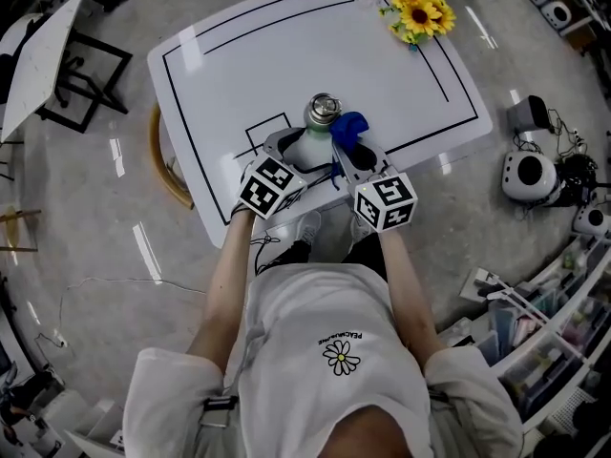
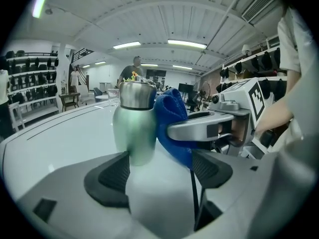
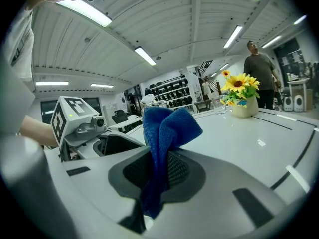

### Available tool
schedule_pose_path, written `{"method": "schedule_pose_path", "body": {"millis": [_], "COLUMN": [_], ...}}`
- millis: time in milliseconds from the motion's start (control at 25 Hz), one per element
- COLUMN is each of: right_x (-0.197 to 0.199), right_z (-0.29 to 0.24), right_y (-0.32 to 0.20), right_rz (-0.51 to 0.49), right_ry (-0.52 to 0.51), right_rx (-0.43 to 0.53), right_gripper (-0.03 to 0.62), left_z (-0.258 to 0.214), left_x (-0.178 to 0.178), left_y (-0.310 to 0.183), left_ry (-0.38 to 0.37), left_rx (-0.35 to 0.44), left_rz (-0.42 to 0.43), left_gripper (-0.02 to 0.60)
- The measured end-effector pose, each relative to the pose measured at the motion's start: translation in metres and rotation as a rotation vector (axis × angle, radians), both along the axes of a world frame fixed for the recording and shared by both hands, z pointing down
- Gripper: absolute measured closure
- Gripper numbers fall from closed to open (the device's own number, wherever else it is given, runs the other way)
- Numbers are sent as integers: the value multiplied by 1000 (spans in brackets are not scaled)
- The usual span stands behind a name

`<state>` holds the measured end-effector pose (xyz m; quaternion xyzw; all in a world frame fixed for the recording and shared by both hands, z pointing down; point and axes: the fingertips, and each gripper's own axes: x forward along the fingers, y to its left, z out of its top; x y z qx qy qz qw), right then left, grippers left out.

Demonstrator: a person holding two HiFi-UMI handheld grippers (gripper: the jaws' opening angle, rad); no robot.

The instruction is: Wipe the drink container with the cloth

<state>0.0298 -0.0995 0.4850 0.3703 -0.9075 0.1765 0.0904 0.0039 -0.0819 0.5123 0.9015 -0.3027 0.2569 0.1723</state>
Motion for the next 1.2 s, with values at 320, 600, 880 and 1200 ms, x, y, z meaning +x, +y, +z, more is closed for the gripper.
{"method": "schedule_pose_path", "body": {"millis": [320,600,880,1200], "right_x": [1,2,12,6], "right_z": [-2,-2,-1,-1], "right_y": [-1,-5,-19,-11], "right_rz": [3,-13,12,26], "right_ry": [0,22,43,45], "right_rx": [0,3,19,20], "right_gripper": [553,553,553,553], "left_z": [0,-3,2,2], "left_x": [-12,-23,-7,-7], "left_y": [2,-44,-38,-12], "left_ry": [-43,-38,-49,-43], "left_rx": [31,70,56,40], "left_rz": [29,27,95,81], "left_gripper": [201,201,201,201]}}
